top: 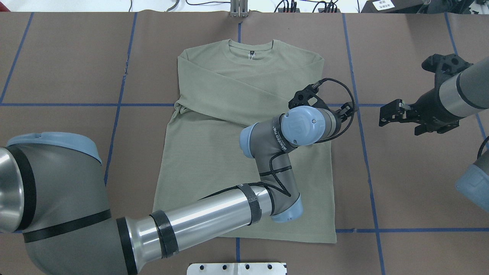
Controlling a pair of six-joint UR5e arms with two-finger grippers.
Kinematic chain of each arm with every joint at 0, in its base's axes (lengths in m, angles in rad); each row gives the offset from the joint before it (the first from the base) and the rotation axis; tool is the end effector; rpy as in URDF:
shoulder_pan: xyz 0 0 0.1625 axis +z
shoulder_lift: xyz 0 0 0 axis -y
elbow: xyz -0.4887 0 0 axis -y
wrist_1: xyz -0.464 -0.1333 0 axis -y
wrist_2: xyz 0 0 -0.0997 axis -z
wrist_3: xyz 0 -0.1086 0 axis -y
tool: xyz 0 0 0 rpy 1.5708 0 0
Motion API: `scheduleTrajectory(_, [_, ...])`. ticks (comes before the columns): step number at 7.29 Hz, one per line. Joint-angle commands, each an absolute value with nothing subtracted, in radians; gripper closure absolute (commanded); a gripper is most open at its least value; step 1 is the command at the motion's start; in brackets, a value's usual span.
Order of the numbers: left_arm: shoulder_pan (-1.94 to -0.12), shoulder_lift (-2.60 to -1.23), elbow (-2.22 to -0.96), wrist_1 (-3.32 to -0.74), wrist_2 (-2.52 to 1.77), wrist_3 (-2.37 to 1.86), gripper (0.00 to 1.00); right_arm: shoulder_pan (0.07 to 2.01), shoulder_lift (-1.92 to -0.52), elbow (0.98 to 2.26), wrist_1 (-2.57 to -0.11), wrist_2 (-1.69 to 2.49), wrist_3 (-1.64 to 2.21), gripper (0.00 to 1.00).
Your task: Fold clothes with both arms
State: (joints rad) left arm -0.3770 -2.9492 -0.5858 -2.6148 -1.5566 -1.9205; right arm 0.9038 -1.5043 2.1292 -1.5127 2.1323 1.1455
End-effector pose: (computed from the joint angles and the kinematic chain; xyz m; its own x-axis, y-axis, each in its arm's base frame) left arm 0.9072 -0.5042 -0.0063 -0.0144 -0.3627 -0.9318 0.4005 0.8518 -0.3378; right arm -0.2773 -0.4742 0.3871 0.6257 0.2302 0.7453 -0.2184 0.9689 -0.1158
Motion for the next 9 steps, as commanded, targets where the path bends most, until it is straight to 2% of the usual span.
scheduleTrajectory(1, [-0.373, -2.97, -0.581, -2.628, -1.554, -1.919, 0.0, 0.928, -1.517, 2.128, -1.511, 2.169, 1.132, 0.0])
scheduleTrajectory(5, [-0.419, -2.961, -0.603, -2.587, -1.548, -1.911, 0.0, 0.931, -1.566, 2.183, -1.506, 2.164, 1.134, 0.0])
scheduleTrajectory(6, [-0.437, -2.903, -0.723, -2.491, -1.618, -1.887, 0.0, 0.93, -1.58, 2.207, -1.506, 2.164, 1.147, 0.0])
scheduleTrajectory(7, [-0.442, -2.743, -0.987, -2.374, -1.673, -1.866, 0.0, 0.928, -1.58, 2.217, -1.506, 2.166, 1.15, 0.0])
scheduleTrajectory(9, [-0.449, -2.518, -1.391, -2.121, -1.726, -1.757, 0.0, 0.904, -1.583, 2.229, -1.505, 2.164, 1.163, 0.0])
